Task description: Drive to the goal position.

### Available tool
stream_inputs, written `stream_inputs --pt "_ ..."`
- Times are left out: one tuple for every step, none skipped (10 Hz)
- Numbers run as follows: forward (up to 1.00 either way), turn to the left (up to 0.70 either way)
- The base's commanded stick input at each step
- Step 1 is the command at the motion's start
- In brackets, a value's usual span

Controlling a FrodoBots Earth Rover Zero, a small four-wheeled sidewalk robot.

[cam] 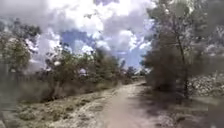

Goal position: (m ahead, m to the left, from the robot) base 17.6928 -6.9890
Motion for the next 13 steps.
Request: stream_inputs --pt "0.70 0.00" --pt "0.70 0.00" --pt "0.70 0.00" --pt "0.70 0.00" --pt "0.70 0.00" --pt "0.70 0.00" --pt "0.70 0.00" --pt "0.70 0.00" --pt "0.70 0.00" --pt "0.70 0.00" --pt "0.70 0.00" --pt "0.70 0.00" --pt "0.70 0.00"
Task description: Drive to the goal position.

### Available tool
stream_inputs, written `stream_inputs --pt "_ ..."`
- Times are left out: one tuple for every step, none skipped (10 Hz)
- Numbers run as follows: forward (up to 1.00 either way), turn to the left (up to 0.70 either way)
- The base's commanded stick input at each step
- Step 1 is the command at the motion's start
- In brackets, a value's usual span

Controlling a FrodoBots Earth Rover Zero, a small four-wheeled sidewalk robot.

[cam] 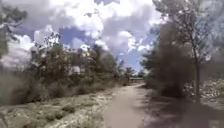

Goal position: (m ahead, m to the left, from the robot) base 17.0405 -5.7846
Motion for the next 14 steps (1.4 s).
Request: stream_inputs --pt "0.70 0.00" --pt "0.70 0.00" --pt "0.70 0.00" --pt "0.70 0.00" --pt "0.70 0.00" --pt "0.70 0.00" --pt "0.70 0.00" --pt "0.70 0.00" --pt "0.70 0.00" --pt "0.70 0.00" --pt "0.70 0.00" --pt "0.70 0.00" --pt "0.70 0.00" --pt "0.70 0.00"
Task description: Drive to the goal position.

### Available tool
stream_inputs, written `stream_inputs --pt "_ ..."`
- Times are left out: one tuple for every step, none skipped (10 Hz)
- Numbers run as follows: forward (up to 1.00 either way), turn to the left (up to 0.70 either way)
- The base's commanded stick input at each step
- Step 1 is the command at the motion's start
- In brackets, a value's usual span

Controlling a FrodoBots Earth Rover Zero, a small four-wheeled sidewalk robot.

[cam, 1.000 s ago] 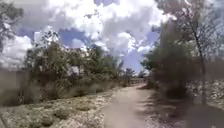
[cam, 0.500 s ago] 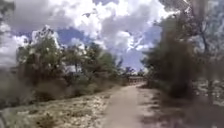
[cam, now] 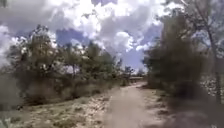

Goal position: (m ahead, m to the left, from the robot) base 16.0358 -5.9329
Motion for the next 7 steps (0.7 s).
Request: stream_inputs --pt "0.70 0.00" --pt "0.70 0.00" --pt "0.70 0.00" --pt "0.70 0.00" --pt "0.70 0.00" --pt "0.70 0.00" --pt "0.70 0.00"
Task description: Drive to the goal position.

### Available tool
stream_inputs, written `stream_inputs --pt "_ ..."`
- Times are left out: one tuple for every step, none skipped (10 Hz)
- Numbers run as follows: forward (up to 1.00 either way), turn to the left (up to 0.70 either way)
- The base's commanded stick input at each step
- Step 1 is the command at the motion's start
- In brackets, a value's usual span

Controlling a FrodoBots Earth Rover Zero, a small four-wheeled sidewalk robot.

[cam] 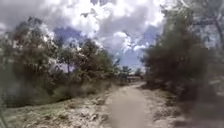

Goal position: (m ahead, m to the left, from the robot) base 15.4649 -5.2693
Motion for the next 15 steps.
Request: stream_inputs --pt "0.70 0.00" --pt "0.70 0.00" --pt "0.70 0.00" --pt "0.70 0.00" --pt "0.70 0.00" --pt "0.70 0.00" --pt "0.70 0.00" --pt "0.70 -0.20" --pt "0.70 -0.35" --pt "0.70 -0.23" --pt "0.70 0.00" --pt "0.70 0.00" --pt "0.70 0.00" --pt "0.70 0.00" --pt "0.70 0.00"
